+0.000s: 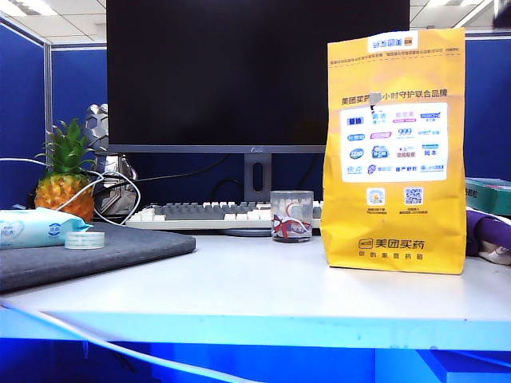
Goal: Pick up the orange and throw it into the yellow paper bag.
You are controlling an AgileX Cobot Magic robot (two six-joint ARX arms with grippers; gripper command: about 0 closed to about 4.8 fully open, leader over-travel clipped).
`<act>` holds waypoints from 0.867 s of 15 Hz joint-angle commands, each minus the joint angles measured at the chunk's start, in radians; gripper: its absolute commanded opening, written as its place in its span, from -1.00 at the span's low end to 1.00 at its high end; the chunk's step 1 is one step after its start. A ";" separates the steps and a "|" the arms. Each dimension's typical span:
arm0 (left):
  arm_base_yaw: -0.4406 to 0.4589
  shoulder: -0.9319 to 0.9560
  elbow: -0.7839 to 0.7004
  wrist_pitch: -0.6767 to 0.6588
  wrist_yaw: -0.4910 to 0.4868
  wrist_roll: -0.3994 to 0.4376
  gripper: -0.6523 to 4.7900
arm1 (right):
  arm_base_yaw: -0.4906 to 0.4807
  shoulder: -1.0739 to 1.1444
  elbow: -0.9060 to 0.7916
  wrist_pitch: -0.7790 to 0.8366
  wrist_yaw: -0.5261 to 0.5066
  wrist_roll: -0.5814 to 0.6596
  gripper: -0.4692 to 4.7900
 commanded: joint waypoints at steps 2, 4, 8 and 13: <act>0.001 0.000 -0.087 0.064 0.054 0.006 0.47 | 0.002 0.001 -0.114 0.088 0.001 0.086 0.46; 0.001 0.000 -0.145 0.145 0.082 0.018 0.43 | 0.001 0.002 -0.146 0.097 0.030 0.086 -0.15; 0.001 0.000 -0.214 0.262 0.242 0.167 -0.31 | 0.000 0.002 -0.227 0.192 0.102 0.085 -0.40; 0.001 0.000 -0.214 0.292 0.380 0.158 -0.31 | 0.000 0.002 -0.227 0.196 0.018 0.085 -0.40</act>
